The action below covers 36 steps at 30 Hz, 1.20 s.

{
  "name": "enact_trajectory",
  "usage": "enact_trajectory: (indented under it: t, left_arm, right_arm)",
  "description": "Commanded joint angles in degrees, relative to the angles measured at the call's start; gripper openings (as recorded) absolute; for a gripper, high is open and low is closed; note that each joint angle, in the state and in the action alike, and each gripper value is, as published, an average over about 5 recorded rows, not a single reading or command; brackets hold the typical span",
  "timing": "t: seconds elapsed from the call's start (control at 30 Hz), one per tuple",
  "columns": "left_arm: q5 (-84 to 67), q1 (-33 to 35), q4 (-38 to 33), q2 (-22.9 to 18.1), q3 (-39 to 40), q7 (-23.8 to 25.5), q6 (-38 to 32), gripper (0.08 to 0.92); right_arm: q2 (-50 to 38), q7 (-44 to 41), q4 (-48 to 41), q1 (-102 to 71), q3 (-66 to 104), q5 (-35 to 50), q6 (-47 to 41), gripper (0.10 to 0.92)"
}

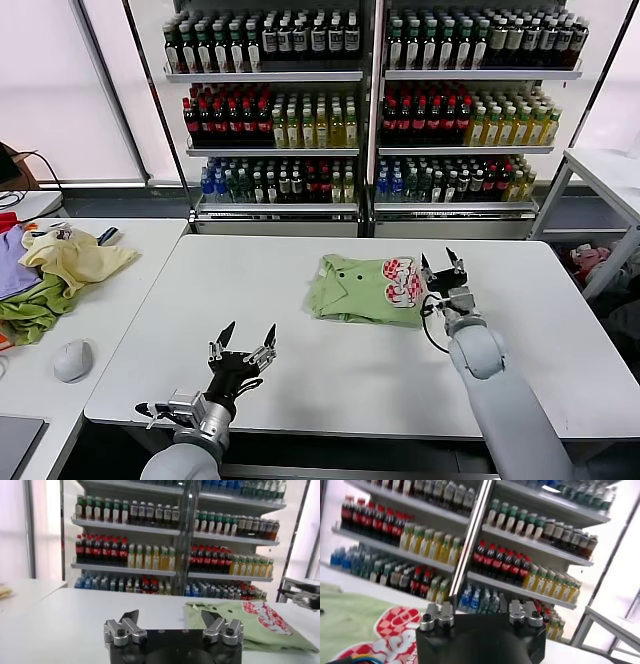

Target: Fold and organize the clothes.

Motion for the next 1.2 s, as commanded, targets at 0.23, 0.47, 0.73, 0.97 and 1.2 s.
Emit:
enact_trajectory:
  t: [0.23, 0.47, 0.73, 0.97, 1.2]
  left_arm:
    - [0.7, -1.4, -1.1, 0.1, 0.2, 0.9, -0.2, 0.823]
    - [1.1, -0.7, -2.1, 0.2, -0.4, 1.1, -0.2, 0.823]
    - [2.4, 1.3, -3.8, 0.2, -1.0, 1.7, -0.7, 0.823]
    - [2.8, 2.2, -4.3, -0.2, -0.9, 2.3, -0.8, 0.823]
    - [3.3, 1.8, -4.1, -0.5, -1.3, 3.2, -0.8, 0.823]
  right_arm:
    - [-1.6, -4.1, 35.6, -37.5, 18.8, 11.5, -0.5, 0.808]
    - [-0.2, -3.7, 37.8, -40.4, 18.9, 11.4, 0.7, 0.823]
    - [1.0, 0.4, 38.4, -40.0, 17.5, 5.9, 2.9, 0.823]
    - [0.8, 1.3, 39.2, -40.5, 17.5, 5.0, 3.0, 0.823]
    - [0.8, 1.8, 39.6, -40.8, 17.3, 5.0, 3.5, 0.823]
